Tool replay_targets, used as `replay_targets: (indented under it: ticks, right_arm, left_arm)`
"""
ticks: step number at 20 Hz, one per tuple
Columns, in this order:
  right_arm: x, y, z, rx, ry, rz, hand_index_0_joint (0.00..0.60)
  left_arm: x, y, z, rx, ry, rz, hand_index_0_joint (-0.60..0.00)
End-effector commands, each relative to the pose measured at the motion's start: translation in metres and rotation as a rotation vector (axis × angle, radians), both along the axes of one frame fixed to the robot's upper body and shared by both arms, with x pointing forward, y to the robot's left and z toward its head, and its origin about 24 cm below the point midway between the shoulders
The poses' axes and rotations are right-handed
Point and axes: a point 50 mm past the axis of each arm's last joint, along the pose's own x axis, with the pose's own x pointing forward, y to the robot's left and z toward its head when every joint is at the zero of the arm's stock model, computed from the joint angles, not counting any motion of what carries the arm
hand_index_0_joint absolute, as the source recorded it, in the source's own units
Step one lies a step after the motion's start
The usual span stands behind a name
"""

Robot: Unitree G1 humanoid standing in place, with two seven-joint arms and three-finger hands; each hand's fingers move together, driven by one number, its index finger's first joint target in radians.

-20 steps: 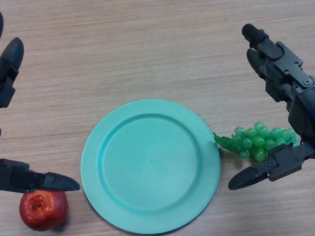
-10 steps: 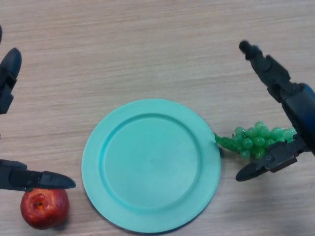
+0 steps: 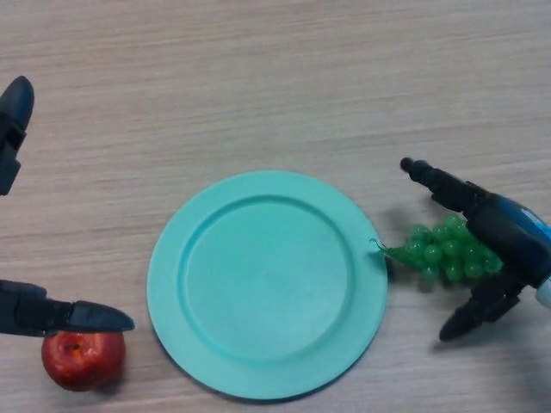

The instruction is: Pick up the green grapes and place it on the plate

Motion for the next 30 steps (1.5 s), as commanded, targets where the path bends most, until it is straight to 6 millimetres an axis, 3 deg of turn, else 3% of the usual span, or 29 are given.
replay_targets:
  ticks: [1, 6, 10, 14, 17, 19, 22, 24, 25, 26, 27, 30]
  right_arm:
    - [0.015, -0.011, 0.032, -0.184, -0.285, -0.026, 0.590]
    - [0.017, -0.013, 0.042, -0.207, -0.340, -0.069, 0.600]
    - [0.013, 0.004, 0.076, -0.141, -0.373, -0.048, 0.600]
    - [0.000, 0.049, 0.118, -0.020, -0.404, 0.058, 0.600]
    - [-0.011, 0.099, 0.149, 0.008, -0.458, 0.202, 0.600]
    - [-0.018, 0.126, 0.159, 0.121, -0.409, 0.252, 0.600]
    - [-0.021, 0.149, 0.166, 0.144, -0.407, 0.294, 0.600]
    - [-0.022, 0.154, 0.167, 0.141, -0.412, 0.308, 0.402]
    - [-0.023, 0.157, 0.170, 0.135, -0.434, 0.315, 0.252]
    - [-0.023, 0.160, 0.174, 0.136, -0.455, 0.321, 0.152]
    - [-0.025, 0.163, 0.183, 0.164, -0.494, 0.327, 0.008]
    - [-0.027, 0.153, 0.188, 0.283, -0.474, 0.302, 0.000]
  left_arm:
    - [-0.017, 0.005, 0.025, 0.031, -0.173, 0.039, 0.000]
    - [-0.022, 0.007, 0.021, 0.030, -0.184, 0.062, 0.000]
    - [-0.025, 0.009, 0.020, 0.032, -0.177, 0.066, 0.000]
    - [-0.025, 0.010, 0.018, 0.025, -0.180, 0.070, 0.000]
    - [-0.026, 0.011, 0.018, 0.015, -0.182, 0.064, 0.000]
    - [-0.026, 0.013, 0.016, 0.004, -0.178, 0.061, 0.000]
    - [-0.026, 0.017, 0.015, -0.007, -0.171, 0.064, 0.000]
    - [-0.025, 0.018, 0.014, -0.008, -0.171, 0.066, 0.000]
    - [-0.025, 0.019, 0.014, -0.009, -0.171, 0.067, 0.000]
    - [-0.025, 0.019, 0.014, -0.009, -0.170, 0.069, 0.000]
    - [-0.024, 0.020, 0.012, -0.007, -0.171, 0.074, 0.000]
    - [-0.023, 0.020, 0.011, 0.000, -0.160, 0.075, 0.000]
